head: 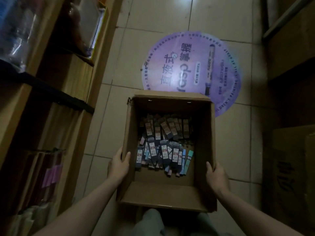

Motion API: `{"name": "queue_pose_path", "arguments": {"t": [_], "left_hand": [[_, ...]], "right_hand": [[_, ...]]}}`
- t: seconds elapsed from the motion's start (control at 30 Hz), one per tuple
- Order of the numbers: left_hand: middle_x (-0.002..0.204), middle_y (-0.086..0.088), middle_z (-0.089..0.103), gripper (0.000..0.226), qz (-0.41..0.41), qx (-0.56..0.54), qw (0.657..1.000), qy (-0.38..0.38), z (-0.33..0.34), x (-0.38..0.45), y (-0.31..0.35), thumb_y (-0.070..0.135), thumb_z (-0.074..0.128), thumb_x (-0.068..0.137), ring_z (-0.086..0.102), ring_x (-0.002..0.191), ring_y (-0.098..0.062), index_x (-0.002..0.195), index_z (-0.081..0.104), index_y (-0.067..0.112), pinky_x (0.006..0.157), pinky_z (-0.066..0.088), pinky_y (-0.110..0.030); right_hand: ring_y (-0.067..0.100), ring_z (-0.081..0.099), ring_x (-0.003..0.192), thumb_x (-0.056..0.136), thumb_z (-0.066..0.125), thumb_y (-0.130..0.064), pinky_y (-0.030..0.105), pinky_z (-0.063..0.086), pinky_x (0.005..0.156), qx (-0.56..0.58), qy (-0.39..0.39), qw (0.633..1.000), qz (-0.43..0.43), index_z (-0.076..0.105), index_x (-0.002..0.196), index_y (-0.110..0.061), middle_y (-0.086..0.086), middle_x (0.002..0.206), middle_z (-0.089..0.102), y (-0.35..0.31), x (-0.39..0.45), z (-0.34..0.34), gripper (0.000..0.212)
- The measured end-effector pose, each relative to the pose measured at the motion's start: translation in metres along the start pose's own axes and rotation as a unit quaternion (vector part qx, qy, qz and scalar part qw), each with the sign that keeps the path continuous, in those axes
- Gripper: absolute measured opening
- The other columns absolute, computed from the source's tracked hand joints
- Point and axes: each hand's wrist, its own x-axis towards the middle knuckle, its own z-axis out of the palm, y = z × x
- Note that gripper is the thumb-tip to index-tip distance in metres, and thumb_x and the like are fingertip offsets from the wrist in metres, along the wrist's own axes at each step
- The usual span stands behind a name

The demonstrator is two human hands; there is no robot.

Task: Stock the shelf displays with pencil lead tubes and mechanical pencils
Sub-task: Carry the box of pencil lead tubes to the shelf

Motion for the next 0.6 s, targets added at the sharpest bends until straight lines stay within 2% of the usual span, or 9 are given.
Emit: {"name": "queue_pose_path", "arguments": {"t": [0.1,0.17,0.27,0.33,0.4,0.5,0.6], "left_hand": [[0.134,-0.009,0.057,0.046,-0.013,0.015,1.0,-0.021,-0.02,-0.005,0.02,0.026,0.053,0.099,0.053,0.122,-0.026,0.141,0.046,0.011,0.1,0.046,-0.039],[0.133,-0.011,0.058,0.046,-0.016,0.019,0.999,-0.038,-0.043,-0.02,0.04,0.027,0.054,0.098,0.054,0.121,-0.028,0.14,0.047,0.01,0.102,0.046,-0.044],[0.131,-0.011,0.059,0.045,-0.014,0.012,0.998,-0.056,-0.086,-0.06,0.078,0.027,0.054,0.098,0.055,0.12,-0.028,0.139,0.048,0.009,0.101,0.047,-0.045],[0.131,-0.009,0.058,0.044,-0.013,-0.005,0.999,-0.052,-0.119,-0.098,0.107,0.025,0.054,0.098,0.054,0.122,-0.029,0.14,0.048,0.011,0.101,0.045,-0.039],[0.135,-0.009,0.054,0.046,-0.015,-0.013,0.999,-0.032,-0.157,-0.142,0.139,0.025,0.053,0.098,0.05,0.126,-0.029,0.141,0.045,0.01,0.1,0.041,-0.034],[0.149,-0.011,0.043,0.056,-0.019,-0.026,0.999,-0.019,-0.22,-0.212,0.193,0.031,0.051,0.099,0.039,0.137,-0.028,0.148,0.036,0.009,0.112,0.035,-0.042],[0.15,-0.016,0.04,0.059,-0.006,-0.05,0.999,-0.009,-0.274,-0.271,0.247,0.033,0.05,0.098,0.038,0.137,-0.032,0.149,0.033,0.006,0.114,0.032,-0.044]], "right_hand": [[0.013,0.06,0.062,0.102,0.045,-0.032,0.023,0.04,0.047,-0.014,0.007,1.0,-0.008,0.054,0.106,-0.024,0.0,0.076,0.061,-0.019,-0.012,-0.021,0.013],[0.014,0.057,0.059,0.102,0.046,-0.029,0.023,0.039,0.046,-0.034,-0.015,0.999,-0.009,0.054,0.105,-0.021,0.003,0.074,0.059,-0.037,-0.033,-0.048,0.012],[0.018,0.056,0.062,0.102,0.047,-0.026,0.027,0.042,0.05,-0.039,-0.04,0.998,-0.004,0.057,0.106,-0.012,0.008,0.076,0.059,-0.07,-0.083,-0.096,0.017],[0.019,0.057,0.063,0.101,0.047,-0.025,0.027,0.043,0.051,-0.043,-0.044,0.998,-0.009,0.058,0.104,-0.01,0.009,0.077,0.06,-0.093,-0.129,-0.131,0.018],[0.017,0.057,0.061,0.101,0.048,-0.023,0.025,0.043,0.05,-0.037,-0.036,0.998,-0.033,0.058,0.101,-0.013,0.008,0.077,0.061,-0.116,-0.18,-0.17,0.015],[0.01,0.059,0.051,0.1,0.05,-0.021,0.018,0.042,0.043,-0.016,-0.005,0.995,-0.094,0.059,0.096,-0.022,0.005,0.074,0.065,-0.154,-0.258,-0.225,0.01],[0.008,0.062,0.049,0.099,0.051,-0.021,0.015,0.043,0.038,-0.001,0.017,0.992,-0.126,0.053,0.084,-0.034,0.002,0.068,0.066,-0.188,-0.324,-0.278,0.02]]}}
